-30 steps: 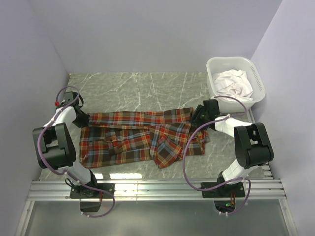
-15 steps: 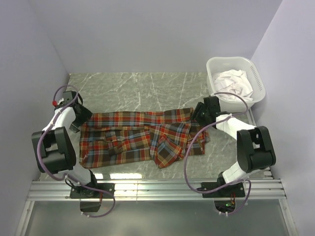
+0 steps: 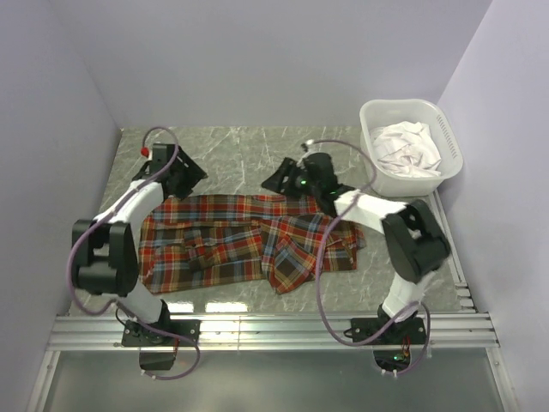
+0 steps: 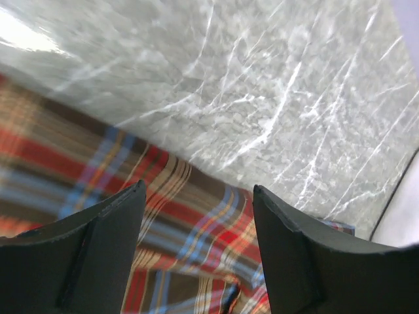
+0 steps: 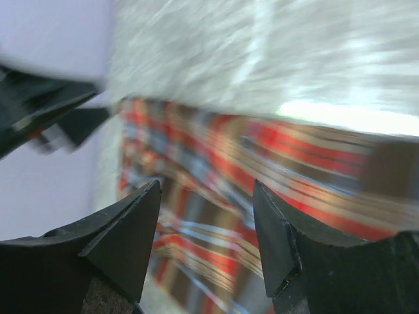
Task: Fold and stack the long sleeve shirts
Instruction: Fold the shirt
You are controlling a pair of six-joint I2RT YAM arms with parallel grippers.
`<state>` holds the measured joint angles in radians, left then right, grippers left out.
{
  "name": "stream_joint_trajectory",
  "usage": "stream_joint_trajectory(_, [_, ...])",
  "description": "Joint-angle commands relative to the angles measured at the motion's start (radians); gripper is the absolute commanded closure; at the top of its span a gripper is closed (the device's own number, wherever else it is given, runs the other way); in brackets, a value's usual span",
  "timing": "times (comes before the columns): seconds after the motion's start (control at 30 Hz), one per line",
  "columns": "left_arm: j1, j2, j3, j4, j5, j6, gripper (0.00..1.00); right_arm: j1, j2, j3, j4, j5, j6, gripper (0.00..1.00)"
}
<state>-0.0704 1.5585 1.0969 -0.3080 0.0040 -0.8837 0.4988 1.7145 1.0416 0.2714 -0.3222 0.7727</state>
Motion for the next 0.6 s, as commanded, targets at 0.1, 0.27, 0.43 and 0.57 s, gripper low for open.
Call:
stream_joint_trajectory(0.1, [0.0,0.152,-0.038,0.202,0.053,-0.073,0.29,0.116,0.247,0.139,0.359,-0.198,0.152,0.34])
stream_joint_trajectory(0.27, [0.037,0.256,-0.043,0.225,0.068,-0.112,0.29,0.153,0.399,0.219,0.356,-0.196,0.146,0.34])
stream_joint_trajectory(0.43, [0.101,0.285,-0.084,0.227,0.071,-0.152,0.28,0.089,0.413,0.121,0.368,-0.121,0.148,0.34])
stream_joint_trajectory(0.57, [0.133,0.282,-0.118,0.227,0.071,-0.17,0.28,0.006,0.379,0.019,0.4,-0.059,0.165,0.34])
